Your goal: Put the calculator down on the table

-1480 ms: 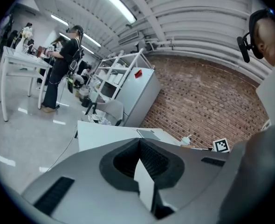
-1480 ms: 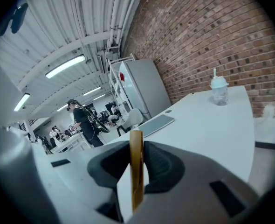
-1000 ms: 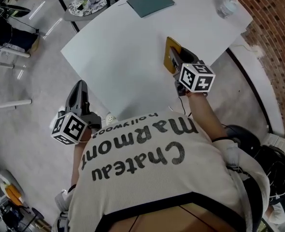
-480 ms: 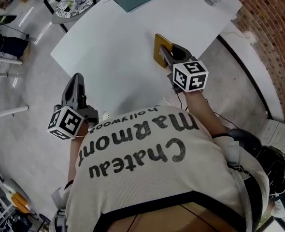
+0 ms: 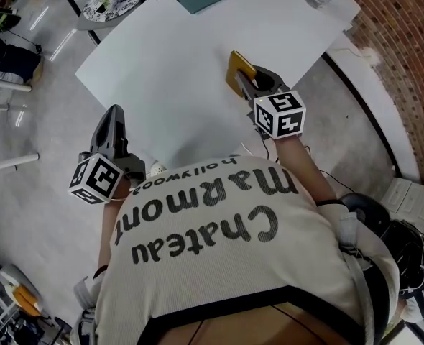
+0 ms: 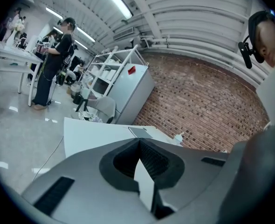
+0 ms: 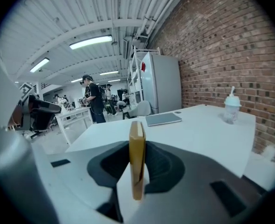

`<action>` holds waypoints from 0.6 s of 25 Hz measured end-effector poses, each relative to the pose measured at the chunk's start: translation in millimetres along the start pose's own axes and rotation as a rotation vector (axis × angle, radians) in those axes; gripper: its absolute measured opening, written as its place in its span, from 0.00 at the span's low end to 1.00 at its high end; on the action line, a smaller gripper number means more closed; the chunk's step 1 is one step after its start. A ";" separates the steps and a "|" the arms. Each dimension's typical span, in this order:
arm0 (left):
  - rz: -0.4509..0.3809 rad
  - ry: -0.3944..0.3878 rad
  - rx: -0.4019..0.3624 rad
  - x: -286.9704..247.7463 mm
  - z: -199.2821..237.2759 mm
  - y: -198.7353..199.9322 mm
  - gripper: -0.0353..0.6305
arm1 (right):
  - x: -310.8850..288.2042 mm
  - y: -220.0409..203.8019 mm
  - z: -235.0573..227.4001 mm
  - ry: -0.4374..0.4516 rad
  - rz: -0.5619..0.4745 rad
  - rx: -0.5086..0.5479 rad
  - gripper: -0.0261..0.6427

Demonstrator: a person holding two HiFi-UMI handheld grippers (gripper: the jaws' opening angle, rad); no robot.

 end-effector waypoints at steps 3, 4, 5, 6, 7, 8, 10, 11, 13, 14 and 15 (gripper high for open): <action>0.000 -0.005 0.006 2.8 4.7 0.0 0.06 | -1.1 -1.7 6.6 -0.002 0.006 0.019 0.19; 0.002 -0.006 0.008 3.7 6.2 0.0 0.06 | -1.0 -2.2 9.3 -0.006 0.013 0.043 0.19; 0.004 -0.008 0.011 4.6 7.8 -0.1 0.06 | -0.9 -2.7 12.0 -0.013 0.022 0.073 0.19; 0.005 -0.010 0.015 5.4 9.3 0.0 0.06 | -1.0 -3.2 14.1 -0.023 0.030 0.099 0.19; 0.006 -0.013 0.018 5.9 10.5 0.3 0.06 | -1.0 -3.8 15.3 -0.034 0.035 0.111 0.19; 0.007 -0.016 0.019 6.4 11.2 0.9 0.06 | -0.8 -4.4 15.6 -0.042 0.035 0.106 0.19; 0.010 -0.023 0.016 7.3 11.6 2.5 0.06 | 0.9 -5.6 13.1 -0.057 0.029 0.059 0.19; 0.012 -0.026 0.014 7.5 11.6 3.4 0.06 | 2.1 -6.2 10.2 -0.067 0.023 0.028 0.19; 0.013 -0.032 0.010 7.5 11.6 4.4 0.06 | 4.9 -8.5 1.8 -0.086 0.012 -0.043 0.19; 0.013 -0.034 0.009 7.7 11.9 4.2 0.06 | 6.5 -10.7 -3.3 -0.096 0.005 -0.082 0.19; 0.013 -0.035 0.009 8.0 12.4 3.6 0.06 | 8.4 -13.6 -8.7 -0.107 -0.002 -0.124 0.19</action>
Point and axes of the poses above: the fingertips, and each gripper's own axes: x backward along the fingers, z to its left, y out of its top, the point moved 4 cm from there along x, backward along the fingers, and after that the axes turned 3 degrees about z, right-handed, at the moved point
